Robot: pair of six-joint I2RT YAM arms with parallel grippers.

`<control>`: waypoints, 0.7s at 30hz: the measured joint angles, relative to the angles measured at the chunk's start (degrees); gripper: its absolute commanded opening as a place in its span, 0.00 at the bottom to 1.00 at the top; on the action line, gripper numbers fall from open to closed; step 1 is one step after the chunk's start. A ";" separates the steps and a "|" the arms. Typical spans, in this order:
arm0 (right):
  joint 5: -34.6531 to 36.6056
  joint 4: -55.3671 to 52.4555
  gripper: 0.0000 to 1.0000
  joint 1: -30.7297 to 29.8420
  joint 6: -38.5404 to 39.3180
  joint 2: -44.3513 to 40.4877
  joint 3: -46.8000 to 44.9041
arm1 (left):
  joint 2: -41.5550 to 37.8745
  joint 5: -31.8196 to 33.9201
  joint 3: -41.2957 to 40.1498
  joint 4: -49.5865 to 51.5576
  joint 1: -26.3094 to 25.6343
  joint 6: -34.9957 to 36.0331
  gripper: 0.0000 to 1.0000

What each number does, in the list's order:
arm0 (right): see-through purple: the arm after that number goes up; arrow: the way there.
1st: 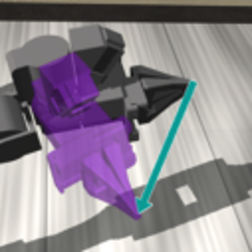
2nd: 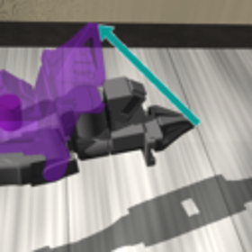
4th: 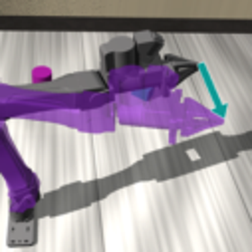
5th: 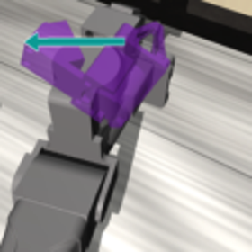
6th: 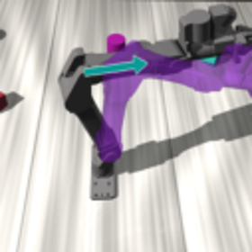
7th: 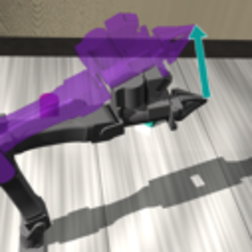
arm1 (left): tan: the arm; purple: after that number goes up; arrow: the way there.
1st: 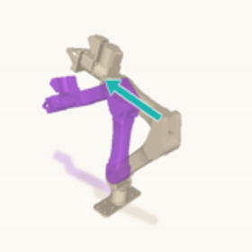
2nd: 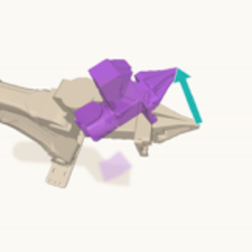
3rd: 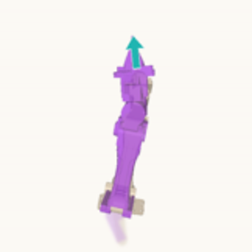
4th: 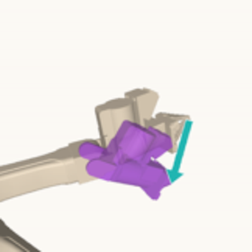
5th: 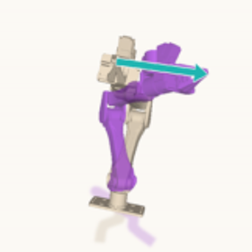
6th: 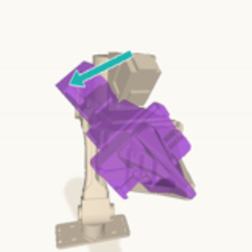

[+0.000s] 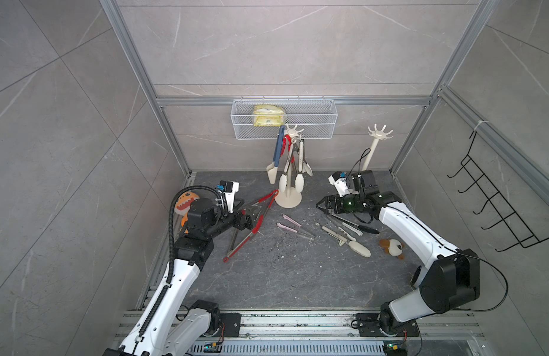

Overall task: Hang food tongs on kitchen utensil racks
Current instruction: Hang the food tongs on the rack.

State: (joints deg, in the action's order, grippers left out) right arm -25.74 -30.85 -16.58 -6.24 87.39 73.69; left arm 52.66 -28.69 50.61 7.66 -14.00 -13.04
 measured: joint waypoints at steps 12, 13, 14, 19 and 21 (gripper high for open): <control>11.13 -8.24 0.84 0.00 -1.79 -0.22 -6.05 | 0.42 -0.24 0.00 -0.07 -0.28 0.00 1.00; 11.96 -8.81 0.84 0.00 -1.99 -0.22 -6.32 | 0.57 -0.26 0.02 -0.15 -0.28 0.00 1.00; 12.81 -9.35 0.83 0.00 -2.21 -0.20 -6.38 | 0.76 -0.26 0.04 -0.20 -0.28 0.00 1.00; 15.78 -10.80 0.81 0.00 -2.64 0.28 -6.43 | 1.27 -0.28 0.04 -0.26 -0.44 0.00 1.00; 16.48 -11.04 0.78 0.00 -2.58 0.98 -6.43 | 1.27 -0.33 0.04 -0.35 -0.55 0.00 1.00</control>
State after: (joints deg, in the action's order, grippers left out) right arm -9.26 -41.89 -16.58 -8.82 88.38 67.26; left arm 53.93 -29.02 50.65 7.31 -14.55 -13.04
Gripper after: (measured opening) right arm 0.803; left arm 0.996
